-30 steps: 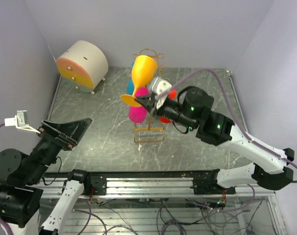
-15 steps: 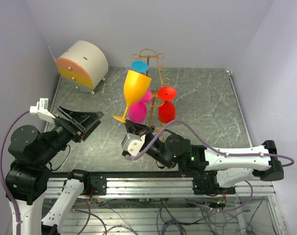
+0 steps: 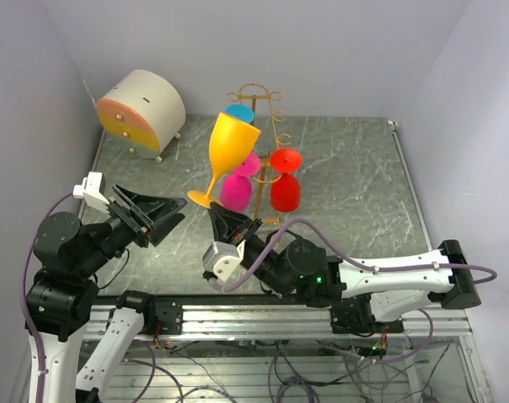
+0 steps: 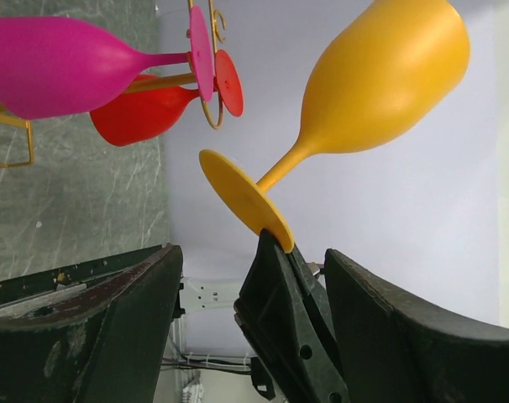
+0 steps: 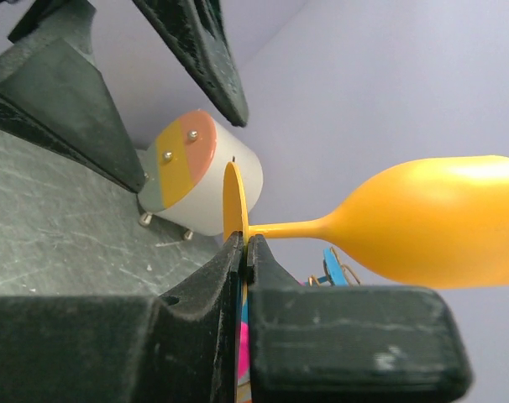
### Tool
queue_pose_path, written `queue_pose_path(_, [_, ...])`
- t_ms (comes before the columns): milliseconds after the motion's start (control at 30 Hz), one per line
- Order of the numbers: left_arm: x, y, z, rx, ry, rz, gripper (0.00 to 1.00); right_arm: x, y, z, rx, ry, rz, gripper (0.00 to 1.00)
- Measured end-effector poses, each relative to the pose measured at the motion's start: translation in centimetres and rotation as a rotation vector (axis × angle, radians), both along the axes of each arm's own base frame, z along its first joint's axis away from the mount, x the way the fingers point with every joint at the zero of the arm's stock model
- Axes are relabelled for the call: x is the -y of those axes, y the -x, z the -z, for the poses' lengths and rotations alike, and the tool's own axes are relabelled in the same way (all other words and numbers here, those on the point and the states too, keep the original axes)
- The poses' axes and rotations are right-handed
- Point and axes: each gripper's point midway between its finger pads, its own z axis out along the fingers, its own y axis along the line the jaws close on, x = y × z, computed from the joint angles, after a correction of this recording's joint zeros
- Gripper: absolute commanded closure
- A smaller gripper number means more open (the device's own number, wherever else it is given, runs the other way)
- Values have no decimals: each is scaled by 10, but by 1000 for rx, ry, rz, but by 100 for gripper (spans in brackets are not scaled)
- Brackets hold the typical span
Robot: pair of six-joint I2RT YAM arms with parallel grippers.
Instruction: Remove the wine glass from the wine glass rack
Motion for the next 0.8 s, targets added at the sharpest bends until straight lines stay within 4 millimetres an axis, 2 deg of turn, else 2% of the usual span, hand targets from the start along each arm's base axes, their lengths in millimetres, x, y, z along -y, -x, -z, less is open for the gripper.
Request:
queue_pose_path(200, [2,-5,11,-35,25,2,23,-10,7,16,29,47,-11,100])
queue_pose_path(300, [2,-6,14,-49,29,3,27,-14,10,22,42,69,-16,100])
queue_pose_path(367, [3,-6,15,-49,30,4,32,-17,13,25,51,79,-20,100])
queue_pose_path(467, [3,-9,18,-60,33,4,46,-20,16,27,62,86,-25,100])
queue_pose_path(633, [7,-14,32,-93,42,18,54,-22,21,29,70,86,-36,100])
queue_pose_path(733, [8,-17,37,-103,53,22,71,-23,23,30,70,90,-39,100])
queue_pose_path(800, [9,-17,37,-98,60,26,92,-23,24,34,71,101,-38,100])
